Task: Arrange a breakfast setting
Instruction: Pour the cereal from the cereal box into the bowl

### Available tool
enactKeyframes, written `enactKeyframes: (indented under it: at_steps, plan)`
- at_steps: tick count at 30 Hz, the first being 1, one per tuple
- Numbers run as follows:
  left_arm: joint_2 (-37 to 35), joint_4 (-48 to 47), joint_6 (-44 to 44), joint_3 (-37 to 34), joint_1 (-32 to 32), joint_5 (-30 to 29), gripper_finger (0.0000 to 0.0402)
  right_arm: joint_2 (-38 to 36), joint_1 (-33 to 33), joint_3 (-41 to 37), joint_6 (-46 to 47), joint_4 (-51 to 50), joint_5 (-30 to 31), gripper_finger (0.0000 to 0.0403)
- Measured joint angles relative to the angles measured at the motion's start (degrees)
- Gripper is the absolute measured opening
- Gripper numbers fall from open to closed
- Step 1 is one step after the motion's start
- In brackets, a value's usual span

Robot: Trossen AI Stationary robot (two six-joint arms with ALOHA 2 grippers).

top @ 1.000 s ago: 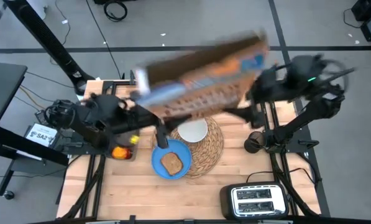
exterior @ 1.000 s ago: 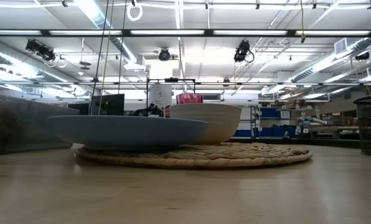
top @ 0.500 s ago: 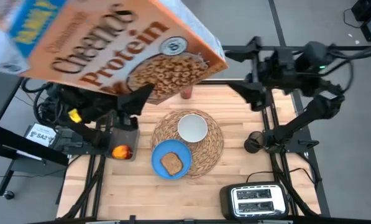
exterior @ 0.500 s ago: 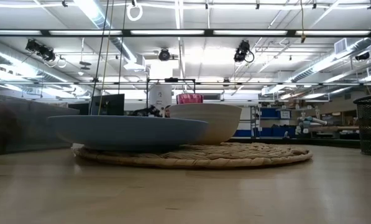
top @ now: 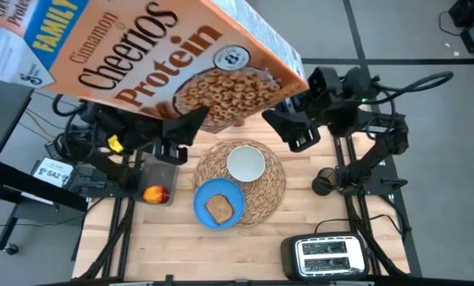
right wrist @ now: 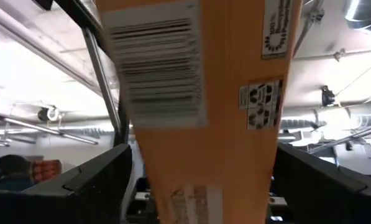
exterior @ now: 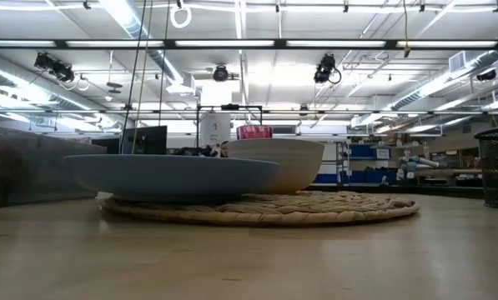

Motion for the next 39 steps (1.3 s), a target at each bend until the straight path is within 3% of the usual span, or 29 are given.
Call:
enactKeyframes:
  at_steps: [11, 18, 28, 35, 39]
  plan:
    - [3.3, -0.8, -4.0, 0.0, 0.9, 1.4, 0.0278, 0.7, 0.0, 0.0, -2.7, 4.2, -0.6, 0.0373]
    - [4.0, -0.9, -4.4, 0.2, 1.6, 0.4, 0.0283, 0.6, 0.0, 0.0, -4.2, 4.2, 2.3, 0.0322]
    - [3.5, -4.3, -5.1, 0.2, 2.1, 0.5, 0.031, 0.4, 0.0, 0.0, -6.5, 3.5, 2.8, 0.029]
    - [-0.2, -17.7, -4.4, 0.1, 0.5, -0.1, 0.0314, -1.8, 0.0, -0.1, -9.5, -2.2, 2.5, 0.0289]
    - [-3.0, -29.7, -4.6, 0.0, -2.2, -5.1, 0.0315, -4.0, 0.1, -0.1, -11.1, -8.6, 2.4, 0.0288]
